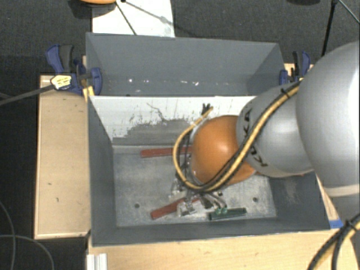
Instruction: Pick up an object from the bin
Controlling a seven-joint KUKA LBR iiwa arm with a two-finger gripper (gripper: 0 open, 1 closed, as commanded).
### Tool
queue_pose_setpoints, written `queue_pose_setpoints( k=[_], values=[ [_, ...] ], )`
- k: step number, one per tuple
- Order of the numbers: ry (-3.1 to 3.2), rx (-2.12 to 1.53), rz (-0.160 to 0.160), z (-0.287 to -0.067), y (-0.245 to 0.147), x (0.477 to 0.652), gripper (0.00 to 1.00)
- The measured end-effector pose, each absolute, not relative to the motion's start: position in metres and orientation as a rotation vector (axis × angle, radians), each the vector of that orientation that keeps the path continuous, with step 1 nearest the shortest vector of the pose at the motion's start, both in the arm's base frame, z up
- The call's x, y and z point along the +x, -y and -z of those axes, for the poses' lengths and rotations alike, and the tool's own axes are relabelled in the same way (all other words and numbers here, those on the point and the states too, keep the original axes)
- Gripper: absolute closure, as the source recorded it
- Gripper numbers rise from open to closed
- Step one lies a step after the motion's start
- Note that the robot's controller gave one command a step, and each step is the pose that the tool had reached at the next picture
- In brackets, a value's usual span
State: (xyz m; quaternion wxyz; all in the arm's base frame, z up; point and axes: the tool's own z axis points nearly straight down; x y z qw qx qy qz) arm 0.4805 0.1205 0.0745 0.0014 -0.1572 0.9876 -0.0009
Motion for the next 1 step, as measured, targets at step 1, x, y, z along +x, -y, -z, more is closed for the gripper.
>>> queue_pose_setpoints(
  k=[1],
  values=[
    [-3.083,-0.543,-0.001,-0.2626,-0.1229,0.5084,1.00]
  ],
)
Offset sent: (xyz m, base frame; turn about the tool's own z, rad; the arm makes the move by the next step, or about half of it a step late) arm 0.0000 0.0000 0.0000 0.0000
